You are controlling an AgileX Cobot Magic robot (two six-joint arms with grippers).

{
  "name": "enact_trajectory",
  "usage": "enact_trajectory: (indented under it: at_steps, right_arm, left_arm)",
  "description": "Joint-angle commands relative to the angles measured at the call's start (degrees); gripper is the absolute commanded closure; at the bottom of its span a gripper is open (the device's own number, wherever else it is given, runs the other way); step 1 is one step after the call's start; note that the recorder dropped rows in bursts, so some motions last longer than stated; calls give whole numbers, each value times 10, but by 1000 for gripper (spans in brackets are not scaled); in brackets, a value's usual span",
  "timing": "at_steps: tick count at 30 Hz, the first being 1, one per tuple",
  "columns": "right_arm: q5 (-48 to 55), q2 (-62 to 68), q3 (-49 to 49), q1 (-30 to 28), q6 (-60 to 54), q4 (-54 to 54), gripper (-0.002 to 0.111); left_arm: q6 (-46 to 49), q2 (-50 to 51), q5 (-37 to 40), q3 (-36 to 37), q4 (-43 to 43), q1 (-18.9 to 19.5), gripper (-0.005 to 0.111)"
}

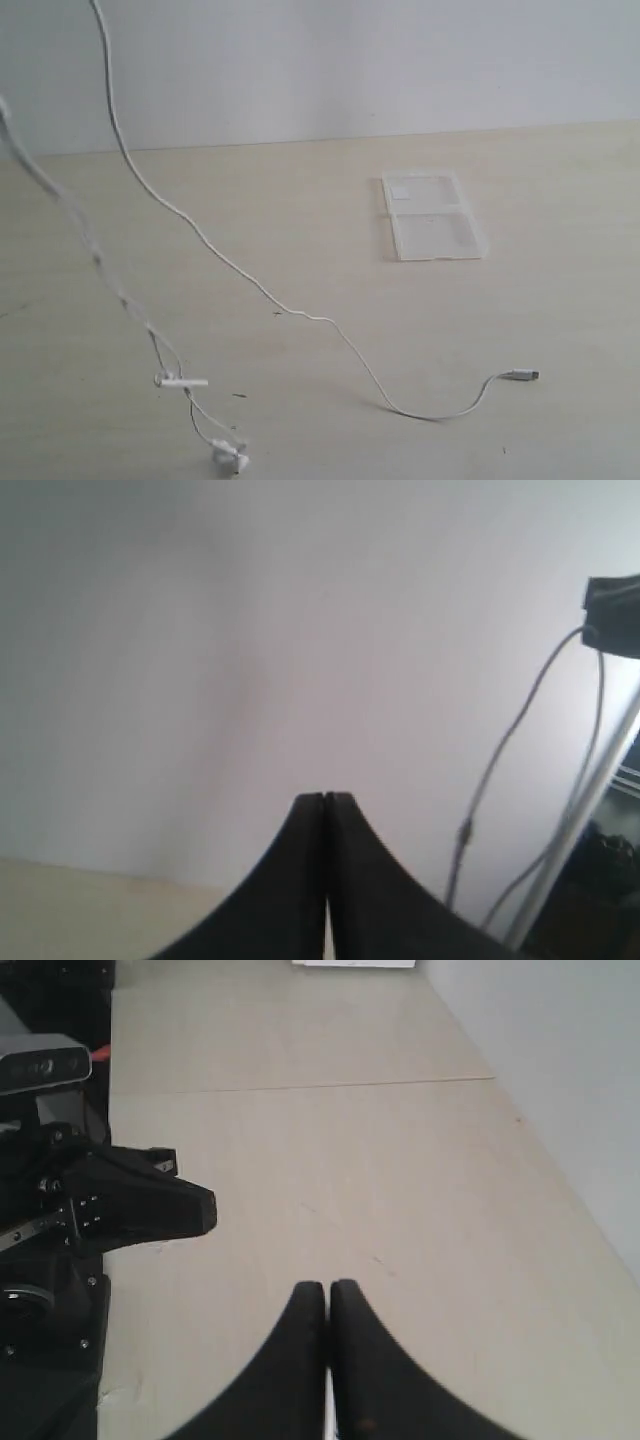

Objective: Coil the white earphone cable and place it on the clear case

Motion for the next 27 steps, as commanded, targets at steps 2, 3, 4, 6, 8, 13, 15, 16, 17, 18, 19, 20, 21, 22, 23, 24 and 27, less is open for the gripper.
enact_trajectory:
  at_steps: [2, 3, 4, 6, 8, 13, 15, 16, 17, 18, 19, 20, 21, 22, 23, 24, 27]
  right_arm:
    - [8, 11, -2, 11, -10, 5, 108]
    - [8, 11, -2, 11, -10, 5, 108]
    - [10, 11, -2, 11, -9, 5, 108]
    - [21, 11, -2, 11, -9, 5, 108]
    - [26, 11, -2, 11, -9, 5, 108]
    - [27, 11, -2, 11, -5, -26, 108]
    - [28, 11, -2, 11, -5, -26, 108]
    - [31, 12, -2, 11, -5, -26, 108]
    - [32, 13, -2, 11, -5, -26, 108]
    - [35, 15, -2, 11, -5, -26, 108]
    - [38, 18, -2, 11, -5, -26, 108]
    - [38, 20, -2, 11, -5, -26, 108]
    - [38, 22, -2, 11, -5, -26, 108]
    - [38, 27, -2, 11, -5, -26, 108]
    - [38, 29, -2, 11, -5, -26, 108]
    - [38, 31, -2, 11, -5, -26, 108]
    - [40, 31, -2, 11, -5, -26, 108]
  left_arm:
    - [-118, 120, -144, -89, 160, -1, 107]
    - [-118, 159, -212, -115, 182, -1, 107]
    - [-118, 190, -239, -133, 190, -1, 107]
    - [-126, 227, -270, -157, 191, -1, 107]
    - [-125, 257, -276, -180, 193, -1, 107]
    - [-124, 262, -260, -194, 192, 1, 107]
    - [-124, 262, -262, -194, 193, 1, 107]
    - [-125, 262, -264, -194, 192, 1, 107]
    - [-125, 262, -267, -194, 192, 1, 107]
    - [-125, 262, -269, -194, 194, 1, 107]
    - [-123, 262, -268, -194, 195, 1, 107]
    - [-106, 262, -268, -194, 196, 1, 107]
    - [-76, 262, -268, -194, 196, 1, 107]
    - [-24, 262, -274, -197, 196, 1, 107]
    - [-8, 262, -281, -197, 195, 1, 107]
    - [8, 262, -281, -197, 195, 1, 107]
    - [26, 262, -292, -197, 195, 1, 101]
